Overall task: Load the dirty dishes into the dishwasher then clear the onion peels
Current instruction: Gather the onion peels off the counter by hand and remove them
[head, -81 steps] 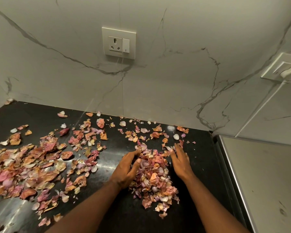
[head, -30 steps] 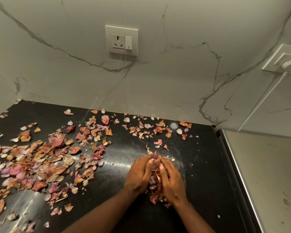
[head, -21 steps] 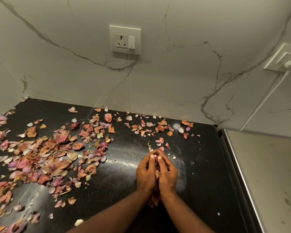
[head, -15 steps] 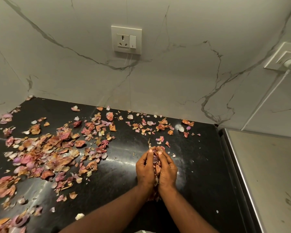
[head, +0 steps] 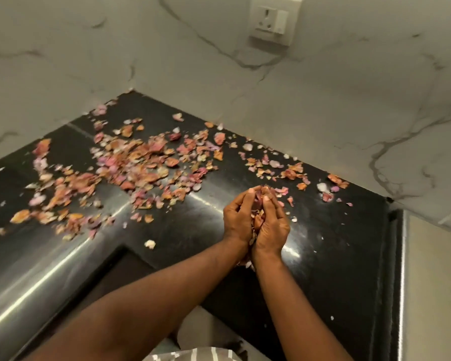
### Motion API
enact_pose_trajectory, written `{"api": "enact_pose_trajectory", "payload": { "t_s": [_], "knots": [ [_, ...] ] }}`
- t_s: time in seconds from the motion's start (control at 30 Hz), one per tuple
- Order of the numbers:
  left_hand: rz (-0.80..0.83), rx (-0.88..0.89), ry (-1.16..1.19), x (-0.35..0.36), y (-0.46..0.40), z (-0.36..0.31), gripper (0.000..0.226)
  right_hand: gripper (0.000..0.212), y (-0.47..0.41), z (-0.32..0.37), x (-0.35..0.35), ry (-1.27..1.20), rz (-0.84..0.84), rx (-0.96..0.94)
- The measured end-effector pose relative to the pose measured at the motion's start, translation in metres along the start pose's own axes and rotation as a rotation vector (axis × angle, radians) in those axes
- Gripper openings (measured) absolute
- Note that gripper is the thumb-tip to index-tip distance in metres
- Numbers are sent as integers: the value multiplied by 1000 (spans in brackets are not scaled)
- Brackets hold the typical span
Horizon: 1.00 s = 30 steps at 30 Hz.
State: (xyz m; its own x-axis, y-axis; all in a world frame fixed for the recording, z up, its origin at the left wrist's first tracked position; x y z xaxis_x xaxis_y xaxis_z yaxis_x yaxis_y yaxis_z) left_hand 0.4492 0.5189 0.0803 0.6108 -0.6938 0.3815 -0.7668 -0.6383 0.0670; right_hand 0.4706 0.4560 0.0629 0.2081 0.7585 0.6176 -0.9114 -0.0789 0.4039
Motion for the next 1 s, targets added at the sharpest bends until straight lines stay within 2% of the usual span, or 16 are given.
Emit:
{"api": "enact_pose_trajectory", "payload": {
  "t_s": [0.23,0.53,0.67,0.8,1.0],
  "knots": [
    [-197,140,39,-47,20,-29,22,25,42,-23,27,86,166,61],
    [-436,251,134,-149,80,-73,23,21,136,-98,54,221,326,193],
    [-567,327,135,-216,133,-96,21,20,204,-144,55,292,439,228],
    [-678,372,199,-290,208,-107,24,18,289,-200,40,385,509,352],
    [-1030,340,283,-421,350,-88,31,15,442,-289,-13,630,661,639]
  ]
}}
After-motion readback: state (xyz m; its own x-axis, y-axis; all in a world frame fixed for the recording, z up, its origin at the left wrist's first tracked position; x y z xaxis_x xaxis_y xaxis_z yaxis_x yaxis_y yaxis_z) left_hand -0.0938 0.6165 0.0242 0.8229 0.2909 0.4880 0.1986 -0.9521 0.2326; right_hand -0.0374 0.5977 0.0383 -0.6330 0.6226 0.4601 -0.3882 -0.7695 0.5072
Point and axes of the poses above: each hand's wrist, its own y-axis away from the middle knuckle, its own x-axis out of the palm, z = x × y, the point moved 3 cm from there along -y, towards the middle knuckle, and after that the axes turned 11 degrees about x, right-handed, at the moved point
